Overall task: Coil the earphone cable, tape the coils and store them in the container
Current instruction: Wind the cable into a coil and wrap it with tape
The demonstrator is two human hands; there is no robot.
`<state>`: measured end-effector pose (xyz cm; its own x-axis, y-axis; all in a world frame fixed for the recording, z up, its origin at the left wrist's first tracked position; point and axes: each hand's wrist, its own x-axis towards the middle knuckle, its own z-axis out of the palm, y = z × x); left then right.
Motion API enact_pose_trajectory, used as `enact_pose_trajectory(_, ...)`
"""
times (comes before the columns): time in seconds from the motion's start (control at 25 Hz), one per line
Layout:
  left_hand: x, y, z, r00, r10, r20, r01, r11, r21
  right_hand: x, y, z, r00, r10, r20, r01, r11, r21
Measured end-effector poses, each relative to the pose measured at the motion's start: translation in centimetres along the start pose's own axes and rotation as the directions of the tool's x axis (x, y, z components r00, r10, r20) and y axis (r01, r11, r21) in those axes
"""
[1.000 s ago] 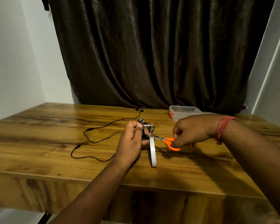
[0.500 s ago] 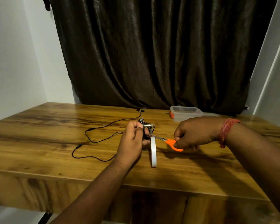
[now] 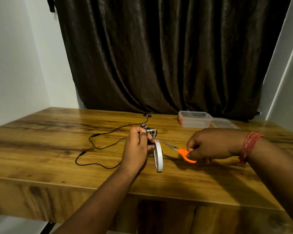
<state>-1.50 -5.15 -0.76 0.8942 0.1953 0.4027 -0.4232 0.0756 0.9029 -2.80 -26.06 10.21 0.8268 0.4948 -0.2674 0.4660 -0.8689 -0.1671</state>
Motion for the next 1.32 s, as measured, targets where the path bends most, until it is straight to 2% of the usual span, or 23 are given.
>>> enact_pose_trajectory(0.12,0.0,0.1,0.0,1.0,-0.013,0.007,0.013,1.0,-0.019,-0.4,1.1,0.5,0.999,0.046,-0.017,-0.045,0.999,0.029)
enact_pose_trajectory(0.24,0.0,0.0,0.0,1.0,-0.006,0.011,0.006,1.0,-0.016,-0.7,3.1,1.3,0.978,0.196,-0.065,-0.2,0.978,-0.06)
enact_pose_trajectory(0.36,0.0,-0.1,-0.1,1.0,0.01,0.01,-0.01,1.0,0.019,-0.7,5.4,2.6,0.918,0.388,-0.079,-0.396,0.893,-0.213)
enact_pose_trajectory(0.52,0.2,-0.2,-0.1,1.0,0.02,0.012,-0.02,1.0,0.017,-0.5,7.7,4.0,0.842,0.524,-0.125,-0.539,0.824,-0.175)
enact_pose_trajectory(0.8,0.2,-0.3,-0.1,1.0,0.019,-0.008,-0.019,1.0,-0.001,0.3,8.7,4.2,0.82,0.546,-0.175,-0.567,0.815,-0.117)
enact_pose_trajectory(1.04,0.2,-0.4,-0.2,1.0,0.016,-0.013,-0.016,1.0,0.004,-0.2,8.5,4.3,0.821,0.543,-0.177,-0.569,0.806,-0.163)
enact_pose_trajectory(1.08,0.2,-0.4,-0.2,1.0,0.018,-0.012,-0.018,1.0,0.007,-0.4,8.1,4.4,0.825,0.516,-0.23,-0.557,0.812,-0.174)
enact_pose_trajectory(1.16,0.3,-0.4,-0.1,1.0,0.016,-0.014,-0.016,1.0,0.008,-0.6,6.2,5.1,0.822,0.357,-0.444,-0.454,0.882,-0.131)
enact_pose_trajectory(1.24,0.3,-0.5,-0.1,1.0,0.008,-0.024,-0.009,1.0,-0.001,-0.1,2.1,6.8,0.794,0.159,-0.587,-0.168,0.985,0.041)
enact_pose_trajectory(1.32,0.3,-0.6,0.0,0.999,0.01,-0.03,-0.011,1.0,-0.014,0.8,-2.4,8.9,0.78,0.093,-0.618,0.107,0.955,0.278)
